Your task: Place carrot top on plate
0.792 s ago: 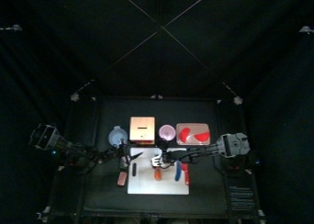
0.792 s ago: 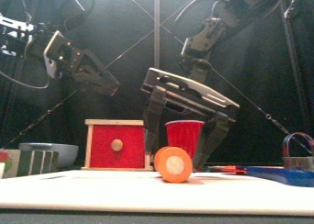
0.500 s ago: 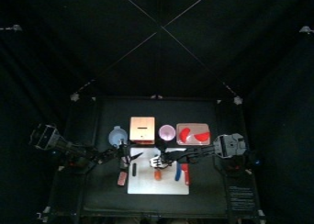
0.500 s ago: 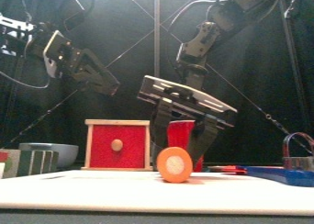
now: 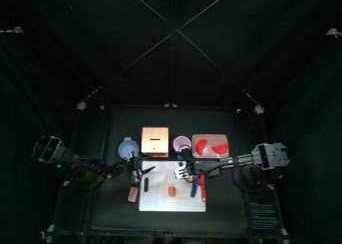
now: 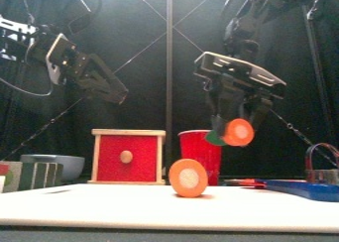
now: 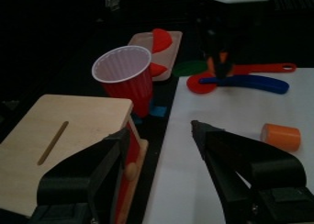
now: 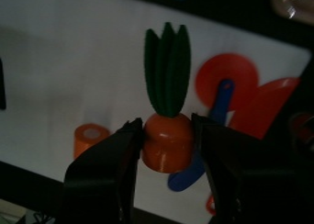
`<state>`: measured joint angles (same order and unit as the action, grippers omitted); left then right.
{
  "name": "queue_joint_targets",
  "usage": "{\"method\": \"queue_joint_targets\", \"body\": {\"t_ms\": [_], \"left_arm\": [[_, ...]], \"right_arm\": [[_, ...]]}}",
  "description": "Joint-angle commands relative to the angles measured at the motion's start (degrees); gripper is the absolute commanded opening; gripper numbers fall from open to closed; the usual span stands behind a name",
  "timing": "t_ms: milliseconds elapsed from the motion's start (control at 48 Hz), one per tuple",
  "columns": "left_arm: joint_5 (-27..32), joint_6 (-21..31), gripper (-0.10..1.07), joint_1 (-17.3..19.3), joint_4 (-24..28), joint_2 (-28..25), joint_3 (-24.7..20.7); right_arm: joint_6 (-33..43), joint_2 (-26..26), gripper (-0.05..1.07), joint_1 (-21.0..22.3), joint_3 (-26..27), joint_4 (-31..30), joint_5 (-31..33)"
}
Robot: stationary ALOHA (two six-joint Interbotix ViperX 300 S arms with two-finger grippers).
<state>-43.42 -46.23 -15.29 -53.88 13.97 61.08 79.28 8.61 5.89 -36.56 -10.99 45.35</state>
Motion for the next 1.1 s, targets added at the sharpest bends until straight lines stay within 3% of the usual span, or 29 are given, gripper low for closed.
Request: {"method": "queue_joint_targets", "body": {"t_ms": [0,271,479,688,917,1083], "left_arm": [[-0.5,-0.1,0.91,0.1,0.2,0.3,-1.1],[-0.5,0.0,0.91,0.4,-0.3,-0.2,-1.1],[-0.5,-0.1,0.91,0.5,-1.1,-0.2,-1.0],[-0.5,-0.1,0.91,0.5,-1.5,-0.2,-0.6],[-0.3,-0.1,0.91,0.5,-1.6,-0.2,-0.6],[-0.3,-0.1,0.91,0.5,-1.5,-0.2,-1.0]], "right_arm": [[-1.8,5.0,0.61,4.0,-2.7,-1.2,-0.4],[-14.9,7.6,0.61,23.7,-11.5,-2.7,-5.8],[-17.8,6.1,0.74,30.1,-13.2,-3.7,-9.9],[-17.7,3.4,0.87,30.8,-14.1,-4.6,-11.7],[-17.1,4.9,0.88,30.0,-13.2,-4.7,-11.4],[-16.7,9.2,0.88,19.6,-10.0,-0.4,-9.6]]}}
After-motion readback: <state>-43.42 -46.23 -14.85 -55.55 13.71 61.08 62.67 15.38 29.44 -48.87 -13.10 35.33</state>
